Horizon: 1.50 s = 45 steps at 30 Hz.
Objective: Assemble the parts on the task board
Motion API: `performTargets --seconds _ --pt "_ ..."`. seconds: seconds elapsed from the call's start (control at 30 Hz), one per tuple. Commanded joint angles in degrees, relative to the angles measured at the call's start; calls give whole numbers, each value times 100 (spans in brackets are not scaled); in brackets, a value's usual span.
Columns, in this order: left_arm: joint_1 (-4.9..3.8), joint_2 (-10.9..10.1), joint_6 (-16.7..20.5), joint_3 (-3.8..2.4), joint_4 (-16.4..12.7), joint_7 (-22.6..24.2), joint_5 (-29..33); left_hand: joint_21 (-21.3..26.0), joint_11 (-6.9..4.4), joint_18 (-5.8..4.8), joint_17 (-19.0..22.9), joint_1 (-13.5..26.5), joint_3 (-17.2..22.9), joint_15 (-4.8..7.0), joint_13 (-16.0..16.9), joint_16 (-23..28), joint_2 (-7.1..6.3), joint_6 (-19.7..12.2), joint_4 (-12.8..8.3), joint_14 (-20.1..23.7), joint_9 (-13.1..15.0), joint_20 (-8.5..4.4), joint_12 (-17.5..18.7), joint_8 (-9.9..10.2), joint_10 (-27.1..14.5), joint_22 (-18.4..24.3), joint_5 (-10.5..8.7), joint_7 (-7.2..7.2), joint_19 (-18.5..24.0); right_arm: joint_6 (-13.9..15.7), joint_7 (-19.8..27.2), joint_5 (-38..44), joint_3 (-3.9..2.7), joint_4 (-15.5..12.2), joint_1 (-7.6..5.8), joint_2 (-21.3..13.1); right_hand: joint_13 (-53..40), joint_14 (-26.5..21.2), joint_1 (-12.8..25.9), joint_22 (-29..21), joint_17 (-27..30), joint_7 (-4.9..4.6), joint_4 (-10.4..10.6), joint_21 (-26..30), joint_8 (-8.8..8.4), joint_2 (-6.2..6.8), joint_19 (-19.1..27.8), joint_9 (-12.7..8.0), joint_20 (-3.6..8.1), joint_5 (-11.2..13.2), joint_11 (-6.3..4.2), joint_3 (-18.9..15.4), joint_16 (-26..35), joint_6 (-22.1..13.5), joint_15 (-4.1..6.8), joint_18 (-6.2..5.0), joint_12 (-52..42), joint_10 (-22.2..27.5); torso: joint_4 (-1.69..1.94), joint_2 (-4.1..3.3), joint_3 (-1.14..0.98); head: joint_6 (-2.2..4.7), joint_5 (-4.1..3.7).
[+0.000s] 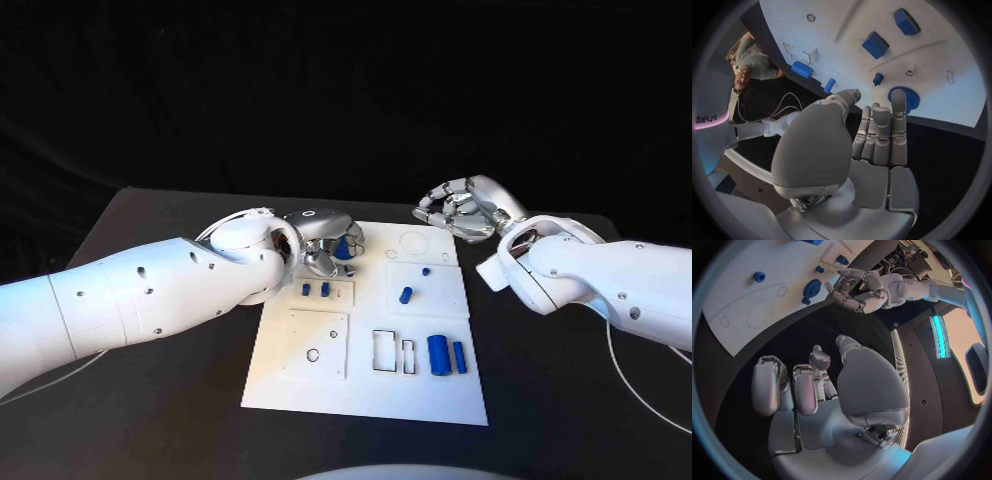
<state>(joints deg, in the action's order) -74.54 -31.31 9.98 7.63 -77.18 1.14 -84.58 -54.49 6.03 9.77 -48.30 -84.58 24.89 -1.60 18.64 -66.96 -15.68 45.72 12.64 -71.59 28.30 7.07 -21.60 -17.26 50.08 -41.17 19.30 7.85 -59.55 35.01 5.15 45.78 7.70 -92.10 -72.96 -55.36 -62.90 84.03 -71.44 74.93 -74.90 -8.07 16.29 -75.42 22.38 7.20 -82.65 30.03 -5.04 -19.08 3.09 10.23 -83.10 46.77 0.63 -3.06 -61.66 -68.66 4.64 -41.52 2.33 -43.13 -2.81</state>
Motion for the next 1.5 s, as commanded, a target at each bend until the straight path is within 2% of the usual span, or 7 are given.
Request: performTargets --seconds 0.03,0.13,0.2,0.43,0.6,1.13,1.5 --pt "4 89 -269 6 76 -4 -682 -250 -21 -8 -196 -25 -34 16 -71 -194 -30 79 3 -160 -46 -13 28 35 38 -295 -11 2 -215 8 70 10 0 -11 4 3 16 274 -56 621 -156 15 9 36 35 -10 26 -10 0 -24 9 20 22 -39 39 -48 49 53 -4 -4 0 -6 8" --pt "5 155 -361 11 128 -76 -854 -764 -40 -126 -597 -12 -54 35 -196 -561 -33 131 13 -473 -135 -38 56 81 105 -921 -17 -9 -644 9 62 16 0 -13 4 3 16 274 -56 621 -156 15 9 36 35 -10 26 -10 0 -24 9 20 22 -39 39 -48 49 53 -5 6 -5 -18 -3" --pt "7 185 -419 13 153 -112 -935 -907 -58 -156 -719 -6 -60 61 -247 -671 -35 171 18 -561 -167 -56 66 87 130 -1094 -20 -22 -756 10 59 19 0 -14 4 4 16 274 -56 621 -156 15 9 36 35 -10 26 -10 0 -24 9 20 22 -39 39 -48 49 53 -11 1 -6 -20 0" --pt "20 274 -508 16 240 -159 -1061 -1083 -71 -197 -848 -14 -52 74 -323 -803 -22 268 21 -662 -210 -70 67 79 203 -1304 -20 -32 -886 21 57 24 0 -22 4 3 14 273 -55 613 -151 15 12 50 35 -9 33 -10 0 -25 9 19 25 -39 39 -51 47 50 4 5 0 -24 -20" --pt "39 337 -560 16 297 -173 -1090 -1331 -118 -250 -1021 -48 38 111 -427 -970 0 397 12 -810 -278 -92 58 87 409 -1601 -11 -41 -1069 23 58 26 0 -27 4 8 14 273 -55 613 -151 15 12 50 35 -9 33 -10 0 -25 9 19 25 -39 39 -51 47 50 -5 2 2 -42 -22" --pt "80 410 -638 15 416 -324 -1230 -1582 -139 -307 -1077 -121 202 123 -552 -1064 27 586 -58 -906 -351 -103 81 90 665 -1910 -9 -31 -1248 26 75 31 -1 -29 4 27 18 270 -51 611 -139 15 19 55 38 -11 34 -10 -1 -33 9 19 33 -36 38 -52 49 42 3 11 -4 -60 -29" --pt "128 479 -593 15 503 -284 -1215 -1679 -147 -330 -1090 -110 276 127 -598 -1095 49 659 -81 -939 -381 -99 86 96 787 -2030 -15 -23 -1312 23 78 32 -1 -32 4 37 18 270 -51 611 -139 15 19 55 38 -11 34 -10 -1 -33 9 19 33 -36 38 -52 49 42 4 8 0 -62 -46"
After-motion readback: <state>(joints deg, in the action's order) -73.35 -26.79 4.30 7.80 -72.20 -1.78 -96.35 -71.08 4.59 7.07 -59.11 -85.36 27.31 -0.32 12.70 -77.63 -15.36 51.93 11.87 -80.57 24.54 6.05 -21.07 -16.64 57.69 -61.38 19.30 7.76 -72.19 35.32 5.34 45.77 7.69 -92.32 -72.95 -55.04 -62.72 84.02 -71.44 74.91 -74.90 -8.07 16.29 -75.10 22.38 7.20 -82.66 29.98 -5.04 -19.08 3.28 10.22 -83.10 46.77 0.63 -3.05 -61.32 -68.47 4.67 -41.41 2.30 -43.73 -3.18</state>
